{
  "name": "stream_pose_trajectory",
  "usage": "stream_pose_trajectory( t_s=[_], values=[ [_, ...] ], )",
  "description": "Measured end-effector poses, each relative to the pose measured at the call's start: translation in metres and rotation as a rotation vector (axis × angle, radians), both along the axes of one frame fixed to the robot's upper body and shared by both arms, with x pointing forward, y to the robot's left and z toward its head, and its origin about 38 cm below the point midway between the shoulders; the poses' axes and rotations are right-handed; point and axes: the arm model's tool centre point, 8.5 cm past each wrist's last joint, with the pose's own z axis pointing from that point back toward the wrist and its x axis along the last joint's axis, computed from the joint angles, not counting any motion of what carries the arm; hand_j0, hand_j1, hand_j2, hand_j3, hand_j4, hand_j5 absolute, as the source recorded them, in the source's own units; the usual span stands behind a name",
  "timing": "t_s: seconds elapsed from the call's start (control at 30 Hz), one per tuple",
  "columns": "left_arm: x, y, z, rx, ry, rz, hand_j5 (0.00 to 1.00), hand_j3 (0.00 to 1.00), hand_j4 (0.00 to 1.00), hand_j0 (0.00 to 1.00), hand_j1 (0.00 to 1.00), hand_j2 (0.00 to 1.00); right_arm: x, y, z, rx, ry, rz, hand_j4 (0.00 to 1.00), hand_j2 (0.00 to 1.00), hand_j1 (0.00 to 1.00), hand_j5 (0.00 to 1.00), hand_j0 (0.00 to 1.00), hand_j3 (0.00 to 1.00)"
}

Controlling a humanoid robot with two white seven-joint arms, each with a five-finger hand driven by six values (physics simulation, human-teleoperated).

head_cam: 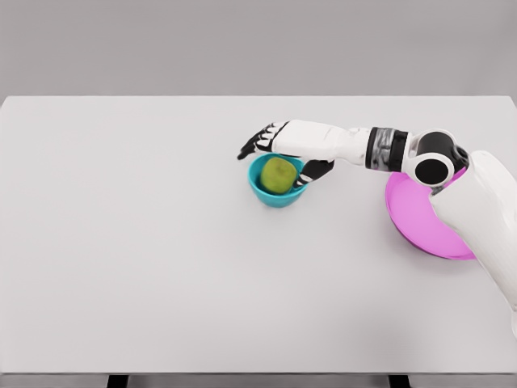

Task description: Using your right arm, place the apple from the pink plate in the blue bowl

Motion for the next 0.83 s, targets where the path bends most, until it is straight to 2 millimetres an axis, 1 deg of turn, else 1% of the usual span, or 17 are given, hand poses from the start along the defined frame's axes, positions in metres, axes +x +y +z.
stream_pose_trajectory(
  t_s=[0.1,0.13,0.17,0.2,0.3,0.37,0.4,0.43,0.47,0.5,0.63,0.7,0.73,0.83],
  values=[
    [0.001,0.000,0.000,0.000,-0.002,0.000,1.00,1.00,1.00,1.00,1.00,1.00,0.001,-0.002,0.016,0.004,-0.039,0.005,1.00,1.00,1.00,1.00,1.00,1.00],
    [0.001,0.000,0.000,0.000,-0.002,0.000,1.00,1.00,1.00,1.00,1.00,1.00,-0.001,-0.008,0.022,0.007,-0.057,0.000,1.00,1.00,1.00,1.00,1.00,1.00],
    [0.000,0.000,0.000,0.000,0.000,0.000,1.00,1.00,1.00,1.00,1.00,1.00,-0.003,-0.018,0.032,0.014,-0.084,-0.013,1.00,1.00,1.00,1.00,1.00,1.00],
    [0.001,0.000,0.000,0.000,-0.001,0.000,1.00,1.00,1.00,1.00,1.00,1.00,-0.008,-0.034,0.034,0.016,-0.095,-0.036,1.00,1.00,1.00,1.00,1.00,1.00],
    [0.001,0.000,0.000,0.000,-0.002,0.000,1.00,1.00,1.00,1.00,1.00,1.00,-0.029,-0.093,0.029,-0.005,-0.093,-0.124,1.00,1.00,1.00,1.00,1.00,1.00],
    [0.001,0.000,0.000,0.000,-0.001,0.000,1.00,1.00,1.00,1.00,1.00,1.00,-0.041,-0.128,0.029,0.005,-0.082,-0.192,1.00,1.00,1.00,1.00,1.00,1.00],
    [0.001,0.000,0.000,0.000,-0.001,0.000,1.00,1.00,1.00,1.00,1.00,1.00,-0.050,-0.144,0.019,0.021,-0.061,-0.233,1.00,1.00,1.00,1.00,1.00,1.00],
    [0.001,0.000,0.000,0.000,-0.002,0.000,1.00,1.00,1.00,1.00,1.00,1.00,-0.055,-0.156,0.018,0.051,-0.067,-0.273,1.00,1.00,1.00,1.00,1.00,1.00],
    [0.001,0.000,0.000,0.000,-0.002,0.000,1.00,1.00,1.00,1.00,1.00,1.00,-0.057,-0.166,0.025,0.092,-0.088,-0.311,1.00,1.00,1.00,1.00,1.00,1.00],
    [0.001,0.000,0.000,0.000,-0.002,0.000,1.00,1.00,1.00,1.00,1.00,1.00,-0.056,-0.174,0.035,0.124,-0.116,-0.338,1.00,1.00,1.00,1.00,1.00,1.00],
    [0.001,0.000,0.000,0.000,-0.002,0.000,1.00,1.00,1.00,1.00,1.00,1.00,-0.062,-0.191,0.036,0.173,-0.129,-0.396,1.00,1.00,1.00,1.00,1.00,1.00],
    [0.001,0.000,0.000,0.000,-0.002,0.000,1.00,1.00,1.00,1.00,1.00,1.00,-0.063,-0.195,0.035,0.181,-0.128,-0.410,1.00,1.00,1.00,1.00,1.00,1.00],
    [0.001,0.000,0.000,0.000,-0.002,0.000,1.00,1.00,1.00,1.00,1.00,1.00,-0.065,-0.197,0.031,0.182,-0.119,-0.415,1.00,1.00,1.00,1.00,1.00,1.00],
    [0.001,0.000,0.000,0.000,-0.002,-0.002,1.00,1.00,1.00,1.00,1.00,1.00,-0.065,-0.198,0.032,0.190,-0.121,-0.421,1.00,1.00,1.00,1.00,1.00,1.00]
  ],
)
